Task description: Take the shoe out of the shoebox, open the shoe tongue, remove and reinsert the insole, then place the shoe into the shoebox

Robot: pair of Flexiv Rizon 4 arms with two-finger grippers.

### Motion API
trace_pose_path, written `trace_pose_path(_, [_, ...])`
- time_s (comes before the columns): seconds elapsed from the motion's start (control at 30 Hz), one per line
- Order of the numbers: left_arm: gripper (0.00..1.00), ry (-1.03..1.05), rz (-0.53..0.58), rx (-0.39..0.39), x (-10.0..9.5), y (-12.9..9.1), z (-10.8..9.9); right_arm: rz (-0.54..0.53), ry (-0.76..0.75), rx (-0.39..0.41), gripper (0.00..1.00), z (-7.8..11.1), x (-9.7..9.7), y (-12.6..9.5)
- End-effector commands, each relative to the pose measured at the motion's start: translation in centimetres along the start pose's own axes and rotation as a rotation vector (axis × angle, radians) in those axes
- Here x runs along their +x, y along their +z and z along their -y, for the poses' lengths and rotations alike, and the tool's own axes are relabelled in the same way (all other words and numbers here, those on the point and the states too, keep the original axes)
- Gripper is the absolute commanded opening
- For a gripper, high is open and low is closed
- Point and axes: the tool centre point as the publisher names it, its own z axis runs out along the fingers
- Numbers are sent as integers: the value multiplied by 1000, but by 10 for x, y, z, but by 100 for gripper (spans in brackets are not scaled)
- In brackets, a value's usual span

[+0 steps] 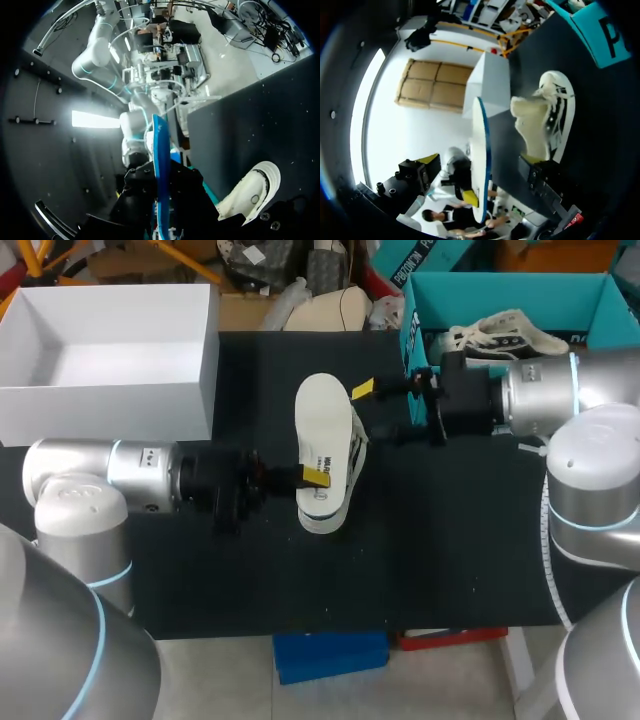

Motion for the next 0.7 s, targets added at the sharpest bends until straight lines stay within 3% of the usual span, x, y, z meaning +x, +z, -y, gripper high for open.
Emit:
trace_pose_path(0.03, [0, 2, -2, -1, 0, 1, 1, -129, -15, 12, 100, -3, -17, 12])
trace_pose_path(0.17, [0, 2, -2, -1, 0, 1, 1, -166, -17, 7, 100, -1, -18, 17])
trace_pose_path(0.2, [0, 2, -2, -1, 0, 1, 1, -173, -17, 6, 92, 0, -18, 18])
trace_pose_path(0.37, [0, 2, -2, -1, 0, 1, 1, -190, -25, 9, 76, 3, -16, 25])
trace_pose_path(0.43, [0, 2, -2, -1, 0, 1, 1, -193, -29, 9, 50, 3, -16, 28])
trace_pose_path(0.7, [0, 2, -2, -1, 0, 1, 1, -177, -41, 50, 48, 7, -13, 41])
